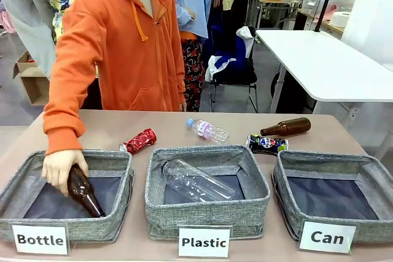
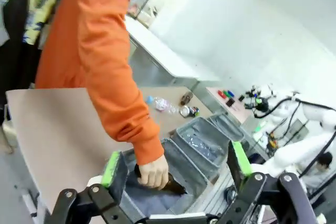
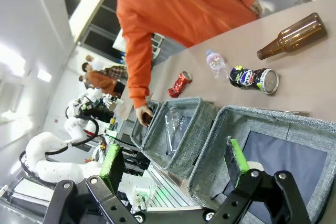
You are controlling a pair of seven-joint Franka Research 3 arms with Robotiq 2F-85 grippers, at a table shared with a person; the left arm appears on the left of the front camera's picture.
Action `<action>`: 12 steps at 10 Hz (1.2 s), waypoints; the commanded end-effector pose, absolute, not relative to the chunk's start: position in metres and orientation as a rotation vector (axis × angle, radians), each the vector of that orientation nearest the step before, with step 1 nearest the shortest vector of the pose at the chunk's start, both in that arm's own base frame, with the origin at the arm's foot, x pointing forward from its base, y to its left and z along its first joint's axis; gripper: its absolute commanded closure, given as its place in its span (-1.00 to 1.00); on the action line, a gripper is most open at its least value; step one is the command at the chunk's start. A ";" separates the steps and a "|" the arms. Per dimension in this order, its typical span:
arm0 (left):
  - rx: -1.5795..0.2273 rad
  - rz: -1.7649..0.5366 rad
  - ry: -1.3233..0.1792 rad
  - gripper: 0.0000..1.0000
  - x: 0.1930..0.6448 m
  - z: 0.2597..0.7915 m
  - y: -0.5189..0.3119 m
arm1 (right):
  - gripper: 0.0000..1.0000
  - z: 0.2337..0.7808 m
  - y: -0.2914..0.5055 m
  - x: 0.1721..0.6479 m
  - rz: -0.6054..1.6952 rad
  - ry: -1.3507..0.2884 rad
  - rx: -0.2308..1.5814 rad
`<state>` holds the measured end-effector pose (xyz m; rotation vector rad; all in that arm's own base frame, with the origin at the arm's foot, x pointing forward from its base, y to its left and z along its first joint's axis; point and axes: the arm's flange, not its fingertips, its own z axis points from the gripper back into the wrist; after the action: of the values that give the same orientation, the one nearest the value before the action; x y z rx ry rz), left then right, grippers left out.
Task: Sort the can waste into the basket.
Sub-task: Pick up the can waste from the table and place it in the right Fabric basket.
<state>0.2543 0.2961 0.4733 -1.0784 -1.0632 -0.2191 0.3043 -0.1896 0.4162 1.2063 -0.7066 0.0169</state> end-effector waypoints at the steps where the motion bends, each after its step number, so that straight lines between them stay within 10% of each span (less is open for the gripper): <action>1: -1.097 -0.192 -1.119 -1.00 0.240 0.455 0.293 | -1.00 0.418 -0.190 0.306 0.036 -0.742 1.214; 5: -1.010 -0.312 -1.058 -1.00 0.271 0.481 0.258 | -1.00 0.418 -0.190 0.306 0.036 -0.742 1.214; 12: -0.463 -0.593 -0.319 -1.00 0.480 0.492 0.008 | -1.00 0.418 -0.190 0.306 0.036 -0.742 1.214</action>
<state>0.4523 0.0061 0.4978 -0.5344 -0.4659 -0.5692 0.3045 -0.1893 0.4165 1.2064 -0.7067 0.0186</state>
